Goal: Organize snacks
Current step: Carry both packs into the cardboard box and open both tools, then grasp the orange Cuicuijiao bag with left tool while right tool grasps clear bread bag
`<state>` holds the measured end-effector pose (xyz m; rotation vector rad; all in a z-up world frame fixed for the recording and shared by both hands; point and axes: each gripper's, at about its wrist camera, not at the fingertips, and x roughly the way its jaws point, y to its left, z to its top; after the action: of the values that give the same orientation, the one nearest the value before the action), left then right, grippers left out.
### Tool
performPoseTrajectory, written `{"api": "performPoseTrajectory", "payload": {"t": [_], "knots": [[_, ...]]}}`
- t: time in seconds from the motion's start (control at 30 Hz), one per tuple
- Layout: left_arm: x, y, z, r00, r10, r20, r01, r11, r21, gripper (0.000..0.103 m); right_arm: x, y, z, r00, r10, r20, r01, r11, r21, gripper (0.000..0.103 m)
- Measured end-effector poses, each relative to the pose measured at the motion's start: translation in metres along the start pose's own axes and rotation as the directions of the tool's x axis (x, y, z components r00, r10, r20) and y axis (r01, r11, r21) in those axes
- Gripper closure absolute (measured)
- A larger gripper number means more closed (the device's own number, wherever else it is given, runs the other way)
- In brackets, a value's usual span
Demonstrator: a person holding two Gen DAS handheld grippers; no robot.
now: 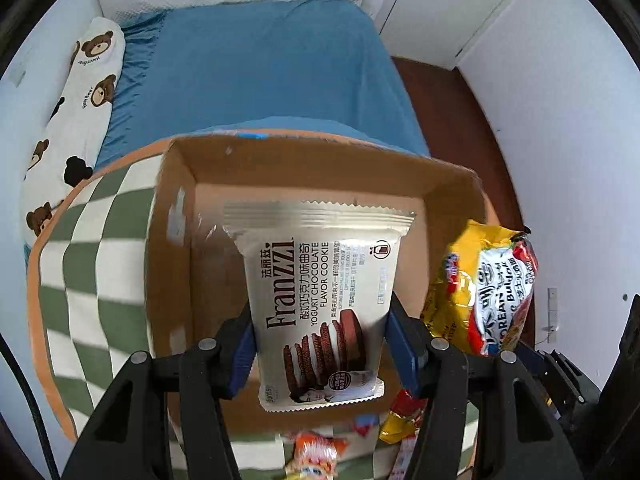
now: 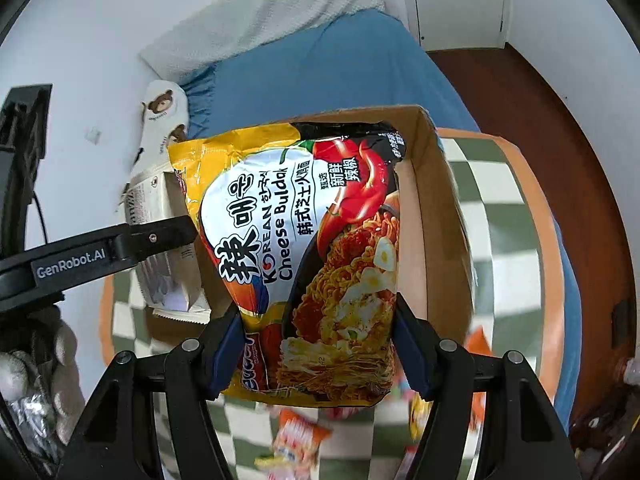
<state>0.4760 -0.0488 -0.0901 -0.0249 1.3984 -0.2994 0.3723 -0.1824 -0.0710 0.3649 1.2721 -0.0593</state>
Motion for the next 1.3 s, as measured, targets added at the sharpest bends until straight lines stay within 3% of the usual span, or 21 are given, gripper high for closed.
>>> {"api": "performPoseTrajectory", "payload": {"t": [0.13, 0.3, 0.4, 0.43, 0.47, 0.5, 0.6, 0.8, 1.03, 1.3], "knots": [[0.045, 0.005, 0.036, 0.997, 0.022, -0.068, -0.024, 1.000, -0.019, 0.048, 0.055, -0.008, 0.033, 0.997, -0.010, -0.075, 0.011, 1.000, 0.015, 0.033], [0.093, 0.013, 0.057, 0.990, 0.047, -0.134, -0.054, 0.997, -0.050, 0.047, 0.111, -0.014, 0.055, 0.988, -0.015, -0.152, 0.019, 1.000, 0.023, 0.033], [0.108, 0.017, 0.062, 0.990, 0.049, -0.134, -0.057, 0.997, -0.056, 0.046, 0.145, -0.014, 0.068, 0.975, -0.009, -0.221, 0.012, 1.000, 0.010, 0.026], [0.110, 0.018, 0.063, 0.991, 0.049, -0.127, -0.057, 0.996, -0.062, 0.043, 0.150, -0.014, 0.071, 0.976, -0.018, -0.217, 0.019, 1.000, 0.002, 0.014], [0.112, 0.020, 0.064, 0.991, 0.051, -0.123, -0.060, 0.996, -0.065, 0.029, 0.154, -0.014, 0.074, 0.978, -0.026, -0.207, 0.026, 1.000, -0.006, 0.005], [0.113, 0.021, 0.065, 0.992, 0.051, -0.116, -0.059, 0.996, -0.061, 0.014, 0.160, -0.016, 0.077, 0.978, -0.028, -0.205, 0.025, 1.000, -0.017, 0.004], [0.114, 0.025, 0.065, 0.992, 0.074, -0.106, -0.079, 0.995, -0.052, 0.010, 0.165, -0.021, 0.081, 0.980, -0.034, -0.198, 0.030, 0.999, -0.024, 0.004], [0.103, 0.022, 0.050, 0.992, 0.098, -0.077, -0.102, 0.993, -0.057, 0.009, 0.148, -0.031, 0.079, 0.987, -0.053, -0.154, 0.050, 0.998, -0.023, 0.004], [0.064, 0.008, 0.017, 0.992, 0.121, 0.037, -0.119, 0.992, -0.037, 0.009, 0.095, -0.025, 0.048, 0.995, -0.091, -0.043, 0.089, 0.995, -0.049, 0.004], [0.011, -0.007, -0.024, 0.975, 0.140, 0.171, -0.142, 0.990, 0.000, 0.010, 0.030, -0.006, 0.008, 0.989, -0.111, 0.099, 0.118, 0.991, -0.070, 0.004]]}}
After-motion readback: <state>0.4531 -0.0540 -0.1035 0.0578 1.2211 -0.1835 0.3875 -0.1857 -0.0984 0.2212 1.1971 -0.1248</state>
